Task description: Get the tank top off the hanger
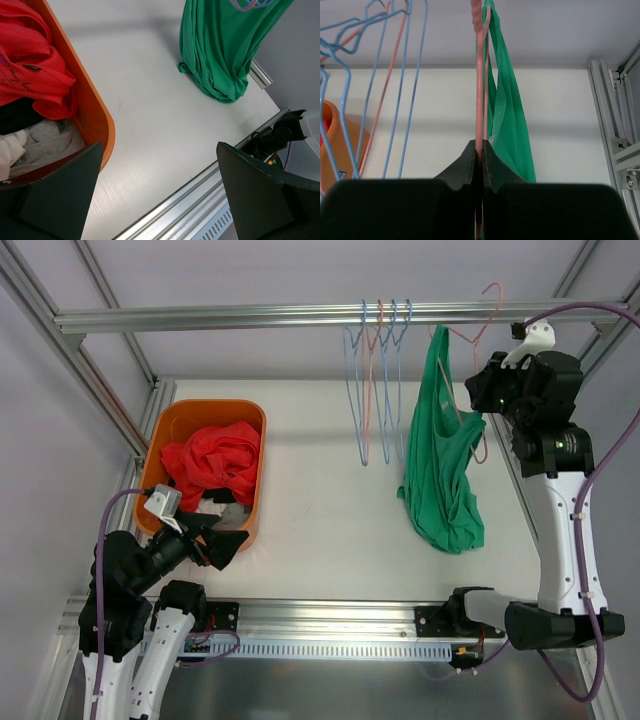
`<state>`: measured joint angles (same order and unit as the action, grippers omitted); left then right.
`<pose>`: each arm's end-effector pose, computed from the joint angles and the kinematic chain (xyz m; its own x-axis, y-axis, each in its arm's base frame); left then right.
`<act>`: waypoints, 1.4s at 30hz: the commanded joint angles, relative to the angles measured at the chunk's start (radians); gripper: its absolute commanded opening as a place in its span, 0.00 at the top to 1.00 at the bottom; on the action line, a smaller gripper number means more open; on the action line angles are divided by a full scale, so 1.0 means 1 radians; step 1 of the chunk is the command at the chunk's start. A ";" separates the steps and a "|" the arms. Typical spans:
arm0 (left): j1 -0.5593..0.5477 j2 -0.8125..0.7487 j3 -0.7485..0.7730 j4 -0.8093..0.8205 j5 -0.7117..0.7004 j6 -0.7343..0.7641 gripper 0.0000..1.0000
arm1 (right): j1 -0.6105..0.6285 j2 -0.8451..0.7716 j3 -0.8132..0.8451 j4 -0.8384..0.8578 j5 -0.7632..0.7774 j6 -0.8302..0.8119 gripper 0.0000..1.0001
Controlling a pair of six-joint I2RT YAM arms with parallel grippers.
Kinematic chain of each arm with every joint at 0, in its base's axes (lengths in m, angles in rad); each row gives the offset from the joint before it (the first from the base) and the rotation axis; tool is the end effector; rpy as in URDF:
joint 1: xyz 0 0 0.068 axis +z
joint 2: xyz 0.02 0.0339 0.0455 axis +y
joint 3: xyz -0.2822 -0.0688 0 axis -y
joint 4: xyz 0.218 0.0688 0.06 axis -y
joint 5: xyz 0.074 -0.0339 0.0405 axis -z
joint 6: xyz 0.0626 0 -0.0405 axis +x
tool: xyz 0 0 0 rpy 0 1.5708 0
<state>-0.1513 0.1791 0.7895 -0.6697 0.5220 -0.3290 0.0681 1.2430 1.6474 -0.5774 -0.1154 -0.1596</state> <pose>0.0097 -0.0331 0.3303 -0.2566 -0.2442 -0.9352 0.5704 0.7428 -0.3505 0.2391 0.0235 0.4982 -0.1408 -0.1678 -0.9757 -0.2058 0.9690 -0.1370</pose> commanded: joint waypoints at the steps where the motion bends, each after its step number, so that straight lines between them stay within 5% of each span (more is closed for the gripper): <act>1: -0.005 0.003 -0.001 0.035 0.019 -0.001 0.01 | 0.006 -0.096 -0.024 0.224 -0.032 0.028 1.00; 11: -0.005 0.002 0.004 0.038 0.033 0.005 0.01 | 0.004 -0.243 -0.106 0.154 -0.038 0.028 1.00; 21: -0.005 0.129 0.140 0.097 0.177 -0.068 0.01 | 0.006 -0.661 -0.225 -0.335 -0.265 -0.006 1.00; 29: -0.005 0.272 0.206 0.382 0.372 -0.269 0.01 | 0.004 -0.861 -0.023 -0.637 -0.449 -0.037 1.00; 33: -0.008 0.296 0.299 0.429 0.397 -0.329 0.01 | 0.004 -0.867 0.063 -0.658 -0.536 0.000 1.00; 42: 0.007 0.353 0.524 0.461 0.429 -0.363 0.01 | -0.028 -0.760 0.085 -0.402 -0.892 0.245 1.00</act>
<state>-0.1505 0.5098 1.2659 -0.2771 0.9104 -0.6559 0.0620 0.3698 1.7565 -1.1431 -0.8452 -0.0429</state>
